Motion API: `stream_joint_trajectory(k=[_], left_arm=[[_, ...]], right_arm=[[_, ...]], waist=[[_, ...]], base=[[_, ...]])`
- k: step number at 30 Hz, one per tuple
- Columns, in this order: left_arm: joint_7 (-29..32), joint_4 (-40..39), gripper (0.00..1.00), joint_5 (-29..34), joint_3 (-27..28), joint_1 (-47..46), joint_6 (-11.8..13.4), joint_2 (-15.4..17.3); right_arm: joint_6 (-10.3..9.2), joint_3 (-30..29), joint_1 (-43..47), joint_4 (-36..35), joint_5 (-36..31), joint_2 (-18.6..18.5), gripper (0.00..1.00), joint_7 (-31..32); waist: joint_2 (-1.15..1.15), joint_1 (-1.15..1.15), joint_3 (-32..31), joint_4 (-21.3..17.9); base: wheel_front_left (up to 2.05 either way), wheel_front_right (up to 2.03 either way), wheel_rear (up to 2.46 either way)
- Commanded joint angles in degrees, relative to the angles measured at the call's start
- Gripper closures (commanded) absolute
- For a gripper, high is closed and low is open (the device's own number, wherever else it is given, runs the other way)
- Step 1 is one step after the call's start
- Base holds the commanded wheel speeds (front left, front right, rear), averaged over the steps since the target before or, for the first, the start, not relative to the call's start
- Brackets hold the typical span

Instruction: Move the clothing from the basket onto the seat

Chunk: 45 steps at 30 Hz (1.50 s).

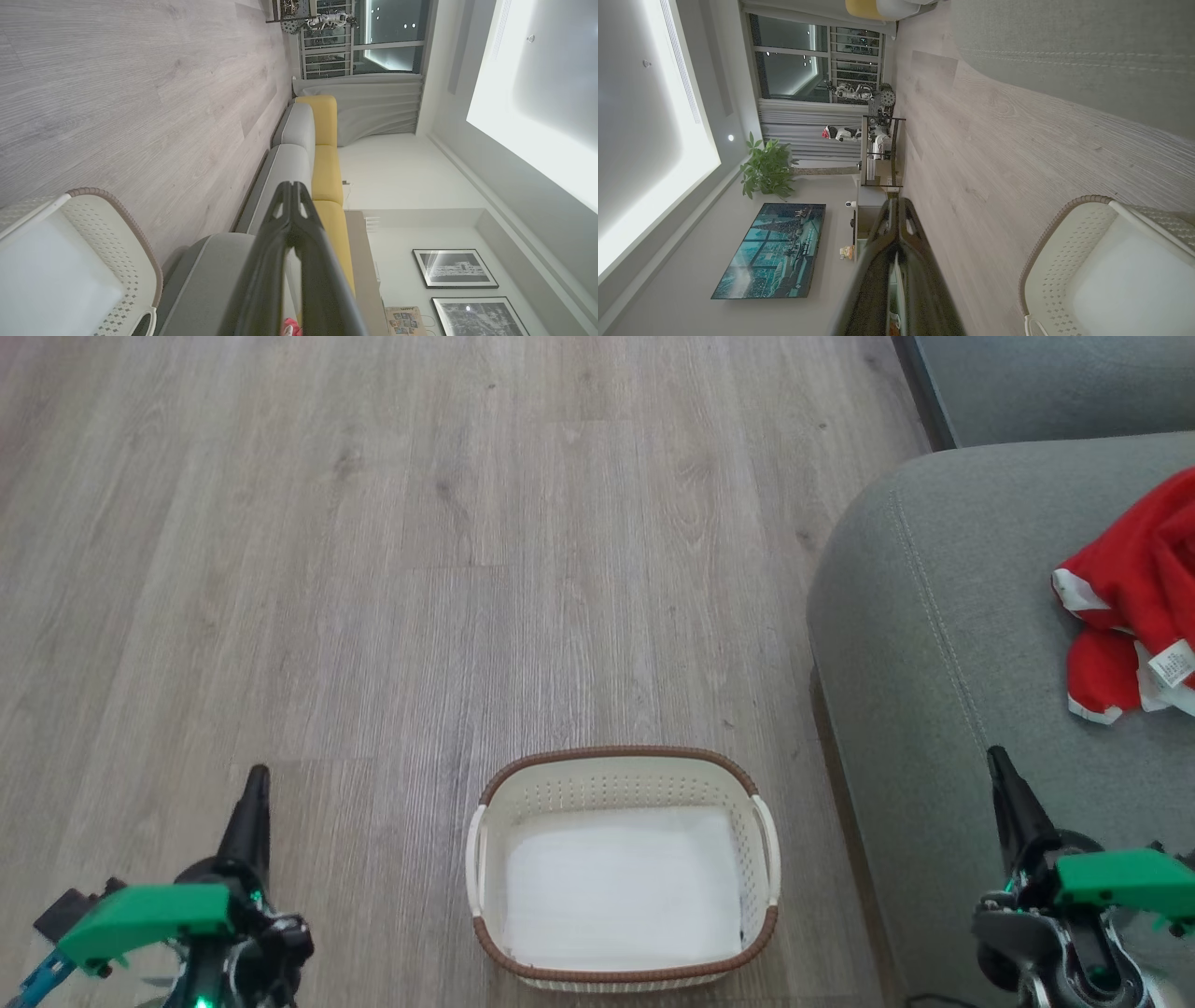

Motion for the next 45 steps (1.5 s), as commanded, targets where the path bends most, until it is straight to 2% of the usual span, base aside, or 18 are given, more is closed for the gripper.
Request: stream_joint_trajectory(k=[1, 45], left_arm=[[0.9, -2.1, 1.00, -2.7, 3.0, -3.6, -0.7, 0.1], [1.3, -2.1, 1.00, -4.0, 3.3, -3.7, -0.9, 0.0]], right_arm=[[-0.01, 0.7, -3.9, -1.6, 2.6, 0.4, 1.00, 1.0], [-0.01, 0.6, -4.0, -1.5, 3.8, 0.5, 1.00, 1.4]], waist=[[0.00, 0.00, 0.0, -0.1], [0.00, 0.00, 0.0, -0.1]], base=[[0.00, 0.00, 0.00], [0.00, 0.00, 0.00]])
